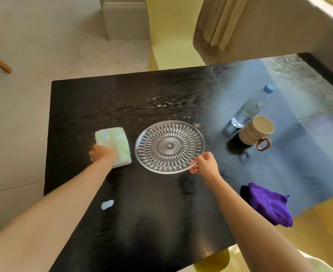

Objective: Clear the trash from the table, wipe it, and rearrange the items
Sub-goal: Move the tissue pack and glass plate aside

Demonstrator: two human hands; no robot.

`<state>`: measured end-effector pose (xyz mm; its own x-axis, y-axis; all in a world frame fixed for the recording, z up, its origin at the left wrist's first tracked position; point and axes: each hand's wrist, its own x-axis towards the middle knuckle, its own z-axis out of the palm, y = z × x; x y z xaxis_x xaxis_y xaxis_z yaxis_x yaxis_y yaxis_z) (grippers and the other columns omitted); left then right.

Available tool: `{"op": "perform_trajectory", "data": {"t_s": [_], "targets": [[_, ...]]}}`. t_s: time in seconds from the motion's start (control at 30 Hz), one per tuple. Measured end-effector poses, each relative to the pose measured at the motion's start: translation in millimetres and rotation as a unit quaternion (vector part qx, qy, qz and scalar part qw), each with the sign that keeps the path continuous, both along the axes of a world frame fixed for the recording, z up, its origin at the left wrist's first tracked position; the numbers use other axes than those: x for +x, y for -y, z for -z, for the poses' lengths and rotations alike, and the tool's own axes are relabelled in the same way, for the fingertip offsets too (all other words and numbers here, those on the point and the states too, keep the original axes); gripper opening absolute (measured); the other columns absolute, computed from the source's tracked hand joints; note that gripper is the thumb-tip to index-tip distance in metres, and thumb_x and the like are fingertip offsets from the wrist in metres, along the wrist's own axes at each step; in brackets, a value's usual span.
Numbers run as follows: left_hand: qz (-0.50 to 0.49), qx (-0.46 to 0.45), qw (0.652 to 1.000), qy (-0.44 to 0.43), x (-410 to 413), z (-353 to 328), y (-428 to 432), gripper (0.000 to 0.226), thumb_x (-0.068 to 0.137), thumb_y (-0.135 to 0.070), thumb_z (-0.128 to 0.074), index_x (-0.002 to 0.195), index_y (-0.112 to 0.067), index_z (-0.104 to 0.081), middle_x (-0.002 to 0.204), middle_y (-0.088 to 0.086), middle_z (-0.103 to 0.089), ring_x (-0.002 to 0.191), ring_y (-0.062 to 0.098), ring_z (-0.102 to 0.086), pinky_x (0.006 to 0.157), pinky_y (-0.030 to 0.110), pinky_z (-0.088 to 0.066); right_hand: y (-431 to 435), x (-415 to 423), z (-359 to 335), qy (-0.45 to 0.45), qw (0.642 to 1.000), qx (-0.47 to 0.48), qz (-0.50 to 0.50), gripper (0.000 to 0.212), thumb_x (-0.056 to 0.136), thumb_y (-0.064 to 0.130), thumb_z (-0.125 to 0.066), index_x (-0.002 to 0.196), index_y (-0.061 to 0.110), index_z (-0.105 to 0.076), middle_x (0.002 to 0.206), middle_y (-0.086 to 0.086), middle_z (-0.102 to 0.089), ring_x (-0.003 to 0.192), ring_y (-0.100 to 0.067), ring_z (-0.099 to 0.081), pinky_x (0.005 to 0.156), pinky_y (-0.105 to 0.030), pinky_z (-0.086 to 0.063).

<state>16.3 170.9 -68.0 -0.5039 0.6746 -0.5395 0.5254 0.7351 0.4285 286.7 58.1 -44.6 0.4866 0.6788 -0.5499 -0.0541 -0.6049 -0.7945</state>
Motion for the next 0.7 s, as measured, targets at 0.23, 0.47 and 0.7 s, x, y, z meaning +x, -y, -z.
{"op": "perform_trajectory", "data": {"t_s": [0.23,0.47,0.7], "targets": [[0.036,0.035,0.998,0.032,40,-29,1,0.071,0.074,-0.012,-0.072,0.133,-0.005,-0.034,0.137,0.022,-0.036,0.120,0.042,-0.046,0.098,0.049,-0.044,32,56,-41,0.018,0.999,0.043,0.004,0.011,0.088,0.002,-0.046,0.082,0.010,-0.040,0.072,-0.013,-0.059,0.042,-0.013,-0.059,0.041,-0.023,-0.049],[0.095,0.047,0.979,0.171,140,-65,20,0.058,0.078,-0.020,-0.071,0.128,-0.002,-0.048,0.128,0.012,-0.056,0.115,0.034,-0.057,0.084,0.037,-0.051,68,132,-84,-0.033,0.987,0.133,0.086,0.012,0.089,-0.004,-0.044,0.084,0.006,-0.044,0.063,-0.010,-0.058,0.032,-0.008,-0.053,0.034,-0.018,-0.045],[0.217,0.001,0.937,0.272,238,-52,35,0.049,0.074,-0.011,-0.073,0.120,-0.003,-0.057,0.120,0.015,-0.062,0.106,0.035,-0.062,0.094,0.048,-0.050,119,224,-112,-0.098,0.960,0.209,0.159,0.023,0.090,-0.008,-0.043,0.076,0.010,-0.043,0.049,-0.005,-0.064,0.035,-0.011,-0.055,0.036,-0.019,-0.047]]}}
